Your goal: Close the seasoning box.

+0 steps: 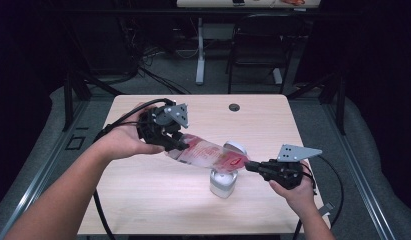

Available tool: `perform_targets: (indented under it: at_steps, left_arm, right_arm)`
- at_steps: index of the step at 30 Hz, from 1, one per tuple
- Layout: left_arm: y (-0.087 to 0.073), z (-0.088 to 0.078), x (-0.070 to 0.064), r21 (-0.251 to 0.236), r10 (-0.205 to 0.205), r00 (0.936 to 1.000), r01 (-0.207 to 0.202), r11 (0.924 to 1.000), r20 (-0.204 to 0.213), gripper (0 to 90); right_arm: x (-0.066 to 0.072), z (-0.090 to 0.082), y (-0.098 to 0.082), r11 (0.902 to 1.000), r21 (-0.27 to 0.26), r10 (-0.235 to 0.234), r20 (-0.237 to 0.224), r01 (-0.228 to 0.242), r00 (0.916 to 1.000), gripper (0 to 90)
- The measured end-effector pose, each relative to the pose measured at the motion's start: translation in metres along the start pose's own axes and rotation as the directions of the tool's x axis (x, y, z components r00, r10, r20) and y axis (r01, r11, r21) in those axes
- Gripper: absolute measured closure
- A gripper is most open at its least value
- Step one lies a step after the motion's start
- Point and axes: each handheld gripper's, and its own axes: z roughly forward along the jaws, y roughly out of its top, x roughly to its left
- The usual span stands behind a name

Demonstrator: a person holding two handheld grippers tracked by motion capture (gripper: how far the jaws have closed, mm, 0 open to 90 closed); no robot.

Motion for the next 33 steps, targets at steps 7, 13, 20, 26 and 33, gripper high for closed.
perform_targets:
  at_steps: [7,13,20,26,33]
  left_arm:
    - [-0.002,0.001,0.000,-0.010,-0.010,0.9999,0.010,0.9999,0.003,75.2]
    - [-0.007,0.002,0.001,-0.019,-0.025,0.9997,0.025,0.9995,0.006,75.3]
    - [-0.012,0.002,0.001,-0.020,-0.030,0.9995,0.031,0.9993,0.008,75.3]
    - [-0.017,0.004,0.002,-0.019,-0.041,0.9991,0.041,0.9990,0.006,75.2]
    - [-0.021,0.005,0.002,-0.017,-0.048,0.9988,0.048,0.9987,0.013,75.2]
  right_arm:
    - [0.000,-0.001,0.000,1.0000,-0.001,-0.003,0.001,0.003,1.0000,90.0]
    - [0.001,0.000,0.002,1.0000,0.001,-0.008,0.000,0.008,1.0000,90.0]
    - [0.002,0.000,0.004,0.9999,-0.001,-0.011,-0.002,0.011,0.9999,90.0]
    - [0.003,0.002,0.006,0.9999,0.002,-0.015,-0.002,0.015,0.9999,90.0]
    - [0.004,0.003,0.008,0.9998,0.004,-0.017,-0.005,0.017,0.9998,90.0]
